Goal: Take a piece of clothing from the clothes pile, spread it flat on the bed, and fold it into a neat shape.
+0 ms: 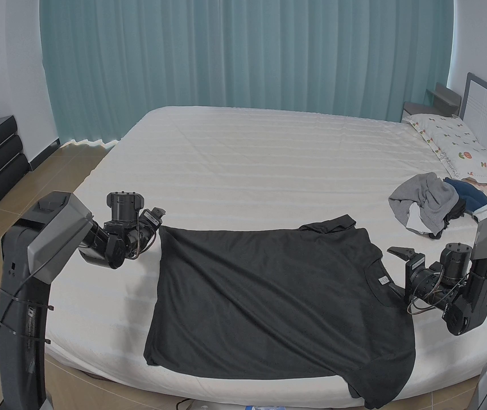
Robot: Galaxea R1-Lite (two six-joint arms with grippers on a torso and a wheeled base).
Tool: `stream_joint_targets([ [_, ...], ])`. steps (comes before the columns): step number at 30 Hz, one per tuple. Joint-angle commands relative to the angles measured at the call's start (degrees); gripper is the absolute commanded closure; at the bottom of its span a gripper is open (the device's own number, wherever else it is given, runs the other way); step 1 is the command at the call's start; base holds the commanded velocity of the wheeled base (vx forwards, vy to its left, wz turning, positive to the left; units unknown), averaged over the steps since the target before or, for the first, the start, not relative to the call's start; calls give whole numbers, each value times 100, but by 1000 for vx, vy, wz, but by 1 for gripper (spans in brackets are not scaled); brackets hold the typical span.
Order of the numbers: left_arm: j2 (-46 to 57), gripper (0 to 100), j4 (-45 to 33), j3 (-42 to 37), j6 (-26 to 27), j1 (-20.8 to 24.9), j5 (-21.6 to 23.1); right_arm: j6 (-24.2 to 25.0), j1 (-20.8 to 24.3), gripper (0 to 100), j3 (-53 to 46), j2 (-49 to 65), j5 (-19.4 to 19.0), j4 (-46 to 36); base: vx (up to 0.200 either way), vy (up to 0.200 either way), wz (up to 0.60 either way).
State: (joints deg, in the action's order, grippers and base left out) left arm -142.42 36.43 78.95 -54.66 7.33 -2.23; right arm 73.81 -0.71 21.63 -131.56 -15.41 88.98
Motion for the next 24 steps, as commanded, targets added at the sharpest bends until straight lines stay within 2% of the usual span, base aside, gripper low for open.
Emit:
stream_joint_targets([
  [1,918,0,198,-942,-9,146,214,1,0,0,-1,-1,-6,58,0,0,0],
  [5,1410,0,251,-1892,-36,146,293,1,0,0,-1,-1,-6,58,-200,0,0],
  [11,1674,0,532,-2823,-27,173,302,1,0,0,-9,-1,-6,58,-200,0,0],
  [13,1727,0,963,-3386,-27,322,302,1,0,0,-9,-1,-6,58,-200,0,0],
  [15,1727,0,1279,-3773,-1,428,302,1,0,0,-9,-1,-6,58,0,0,0],
  [17,1727,0,1279,-3773,-1,428,302,1,0,0,-9,-1,-6,58,0,0,0],
  [18,1665,0,1824,-4379,17,647,293,1,0,0,-9,-1,-15,58,0,0,0],
  [20,1665,0,2097,-4687,43,718,293,1,0,0,-9,-1,-6,58,0,0,0],
  [24,1639,0,2299,-5082,202,753,293,1,0,0,-9,-1,-15,58,0,0,0],
])
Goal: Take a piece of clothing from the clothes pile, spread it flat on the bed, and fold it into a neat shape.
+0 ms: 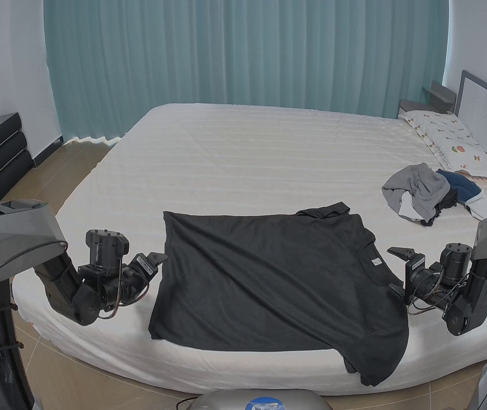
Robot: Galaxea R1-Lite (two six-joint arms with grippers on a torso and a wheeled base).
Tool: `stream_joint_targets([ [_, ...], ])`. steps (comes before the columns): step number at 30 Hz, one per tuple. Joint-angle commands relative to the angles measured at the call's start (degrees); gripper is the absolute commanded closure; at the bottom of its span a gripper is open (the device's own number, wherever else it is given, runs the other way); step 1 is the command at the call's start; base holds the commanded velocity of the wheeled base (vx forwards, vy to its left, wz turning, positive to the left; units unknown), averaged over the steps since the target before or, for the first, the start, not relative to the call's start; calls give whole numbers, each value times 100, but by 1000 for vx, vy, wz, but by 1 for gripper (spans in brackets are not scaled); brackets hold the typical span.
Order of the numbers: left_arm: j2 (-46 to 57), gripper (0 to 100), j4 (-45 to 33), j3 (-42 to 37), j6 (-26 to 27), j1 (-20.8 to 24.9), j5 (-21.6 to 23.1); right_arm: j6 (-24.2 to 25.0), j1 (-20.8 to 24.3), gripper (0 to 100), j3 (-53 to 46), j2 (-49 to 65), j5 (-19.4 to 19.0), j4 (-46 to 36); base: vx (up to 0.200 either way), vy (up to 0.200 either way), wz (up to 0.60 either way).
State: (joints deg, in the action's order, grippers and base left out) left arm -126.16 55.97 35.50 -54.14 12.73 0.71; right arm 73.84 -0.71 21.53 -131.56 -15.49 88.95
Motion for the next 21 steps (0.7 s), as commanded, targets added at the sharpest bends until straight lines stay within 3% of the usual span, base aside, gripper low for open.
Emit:
stream_joint_targets([
  [1,4,0,345,-817,228,213,0,-1,0,0,0,-1,-6,61,0,0,0],
  [6,-128,0,433,-1230,870,221,-27,-1,0,0,0,-1,-6,61,0,0,0],
  [14,-401,0,582,-1388,993,547,-141,-1,0,0,0,-1,-6,61,0,0,0],
  [18,-532,0,591,-1344,1213,617,-554,-1,0,0,0,-1,-6,61,0,0,0],
  [21,-647,0,591,-1309,1292,652,-607,-1,0,0,0,-1,-6,61,0,0,0],
])
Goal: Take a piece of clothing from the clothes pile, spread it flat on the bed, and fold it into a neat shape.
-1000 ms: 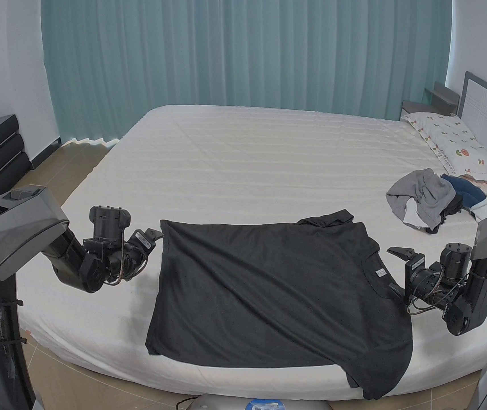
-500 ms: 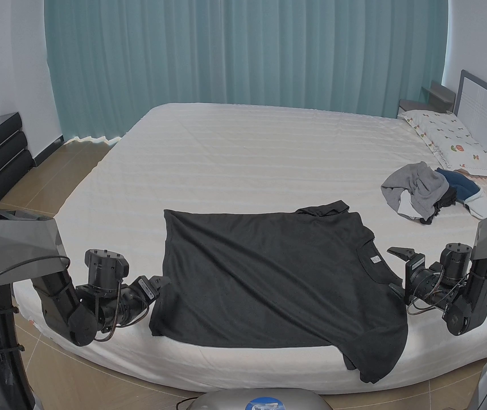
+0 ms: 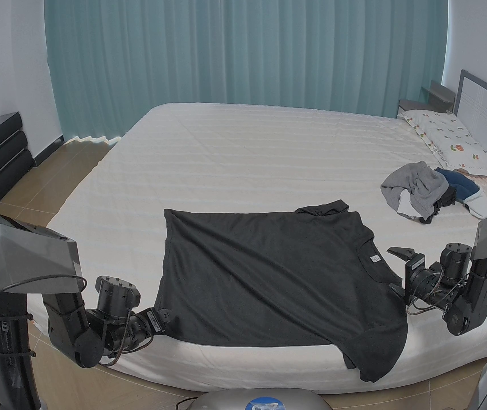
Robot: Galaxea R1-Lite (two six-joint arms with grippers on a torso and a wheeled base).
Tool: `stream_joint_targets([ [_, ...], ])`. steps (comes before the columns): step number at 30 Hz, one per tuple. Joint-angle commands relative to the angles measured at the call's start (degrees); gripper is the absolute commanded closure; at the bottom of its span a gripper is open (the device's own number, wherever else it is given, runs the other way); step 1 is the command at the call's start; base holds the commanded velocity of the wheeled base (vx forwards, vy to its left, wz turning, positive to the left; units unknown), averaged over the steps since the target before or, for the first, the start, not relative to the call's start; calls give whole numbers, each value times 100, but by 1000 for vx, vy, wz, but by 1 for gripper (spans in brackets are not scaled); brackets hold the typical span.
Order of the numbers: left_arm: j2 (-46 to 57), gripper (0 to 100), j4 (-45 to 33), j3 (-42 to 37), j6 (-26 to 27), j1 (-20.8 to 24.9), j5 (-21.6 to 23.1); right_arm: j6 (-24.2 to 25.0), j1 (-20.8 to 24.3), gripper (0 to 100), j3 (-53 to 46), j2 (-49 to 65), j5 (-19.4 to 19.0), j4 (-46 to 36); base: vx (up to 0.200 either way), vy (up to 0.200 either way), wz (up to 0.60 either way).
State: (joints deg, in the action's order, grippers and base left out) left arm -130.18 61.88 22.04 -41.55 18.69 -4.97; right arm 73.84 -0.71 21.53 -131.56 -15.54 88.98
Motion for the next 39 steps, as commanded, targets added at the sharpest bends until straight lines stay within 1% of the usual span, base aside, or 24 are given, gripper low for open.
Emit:
stream_joint_targets([
  [1,-253,0,8,46,32,65,-39,-1,0,0,0,-1,-1,58,0,0,0],
  [5,-280,0,114,55,32,135,-48,-27,-8,0,-17,16,-1,49,0,0,0],
  [6,-280,100,114,55,41,153,-48,-36,-17,0,-43,34,-28,49,0,0,0],
  [8,-271,100,123,37,32,170,-48,-45,-17,0,-105,69,-19,49,0,0,0],
  [10,-227,100,114,-68,32,170,-56,-282,0,0,-272,157,-10,58,0,0,0],
  [12,-227,100,114,-183,50,161,-65,-634,0,0,-377,236,7,49,0,0,0],
  [13,-227,100,114,-183,50,161,-65,-634,0,0,-377,236,7,49,0,0,0],
  [14,-192,100,105,-235,120,135,-118,-854,9,0,-448,263,16,58,0,0,0],
  [18,-7,100,52,-437,498,30,-258,-1100,0,0,-562,280,25,49,0,0,0],
  [23,134,100,44,-675,859,-137,-302,-1899,-61,0,-773,447,34,49,0,0,0],
  [27,186,100,35,-780,1087,-260,-302,-2409,-140,0,-931,526,87,49,0,0,0],
  [29,195,100,35,-868,1157,-269,-311,-2699,-167,0,-993,509,95,49,0,0,0],
  [30,195,100,35,-886,1166,-269,-311,-2734,-175,0,-993,500,104,49,0,0,0],
  [31,204,100,26,-965,1245,-269,-311,-2910,-219,0,-1028,456,130,32,0,0,0],
  [32,204,100,35,-974,1263,-269,-311,-2919,-219,0,-1028,447,139,32,0,0,0],
  [33,204,100,26,-1044,1430,-269,-364,-3068,-219,0,-1045,394,201,-12,0,0,0],
  [35,204,100,26,-1053,1456,-269,-373,-3086,-219,0,-1045,377,201,-30,0,0,0],
  [36,169,100,35,-1105,1553,-269,-487,-3183,-228,0,-1028,306,210,-206,0,0,0],
  [39,160,100,35,-1114,1562,-260,-505,-3253,-228,0,-975,201,218,-381,0,0,0],
])
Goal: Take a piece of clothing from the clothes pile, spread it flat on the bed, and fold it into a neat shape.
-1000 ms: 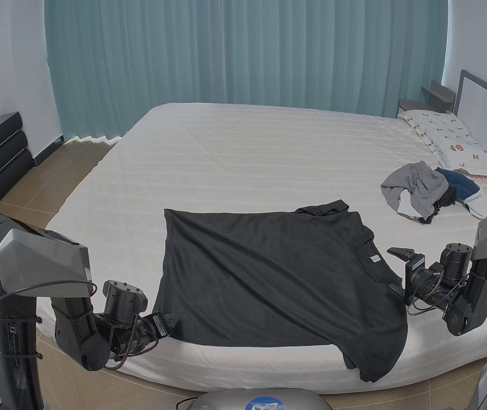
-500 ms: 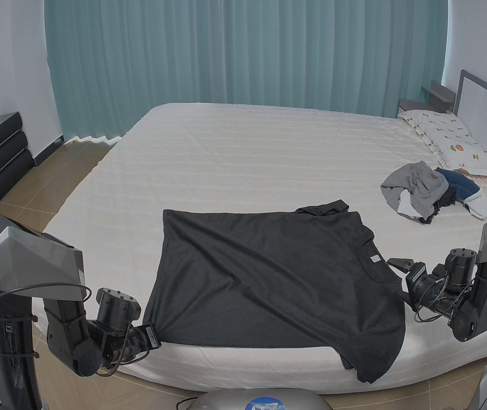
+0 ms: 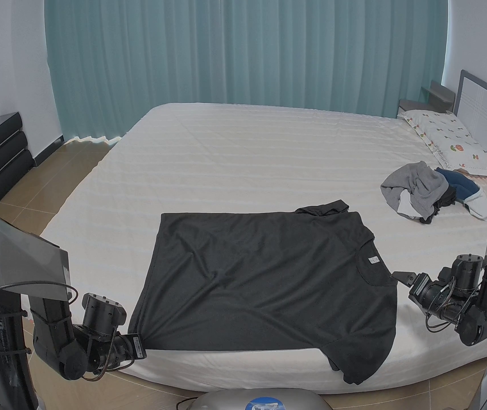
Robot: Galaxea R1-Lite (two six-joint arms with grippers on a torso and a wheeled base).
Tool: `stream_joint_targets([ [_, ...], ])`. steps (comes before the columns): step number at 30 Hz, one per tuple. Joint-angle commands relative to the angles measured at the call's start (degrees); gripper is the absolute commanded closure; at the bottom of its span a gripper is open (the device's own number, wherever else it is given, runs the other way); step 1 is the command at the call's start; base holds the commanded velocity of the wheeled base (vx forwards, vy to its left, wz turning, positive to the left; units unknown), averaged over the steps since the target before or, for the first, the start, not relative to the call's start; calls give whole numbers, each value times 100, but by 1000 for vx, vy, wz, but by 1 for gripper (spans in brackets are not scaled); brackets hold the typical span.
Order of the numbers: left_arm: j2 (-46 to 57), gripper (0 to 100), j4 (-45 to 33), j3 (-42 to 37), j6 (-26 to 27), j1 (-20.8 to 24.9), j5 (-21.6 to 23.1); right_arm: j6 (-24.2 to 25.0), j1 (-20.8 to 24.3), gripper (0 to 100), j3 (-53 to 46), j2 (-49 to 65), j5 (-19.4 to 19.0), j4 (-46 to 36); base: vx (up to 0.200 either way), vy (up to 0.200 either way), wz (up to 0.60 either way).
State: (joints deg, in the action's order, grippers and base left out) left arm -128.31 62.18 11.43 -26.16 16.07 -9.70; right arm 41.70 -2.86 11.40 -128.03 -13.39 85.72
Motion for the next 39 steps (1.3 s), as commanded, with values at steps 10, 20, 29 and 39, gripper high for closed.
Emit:
stream_joint_targets([
  [10,-45,100,57,34,-47,-16,4,-233,93,0,170,-777,337,-12,0,0,0],
  [20,-45,100,66,52,-65,-25,39,-233,269,100,530,-1067,442,-91,0,0,0],
  [29,-37,100,66,69,-73,-25,39,-189,207,100,627,-996,548,-3,0,0,0],
  [39,7,100,83,351,-601,-25,48,-171,102,100,890,-741,820,6,0,0,0],
])
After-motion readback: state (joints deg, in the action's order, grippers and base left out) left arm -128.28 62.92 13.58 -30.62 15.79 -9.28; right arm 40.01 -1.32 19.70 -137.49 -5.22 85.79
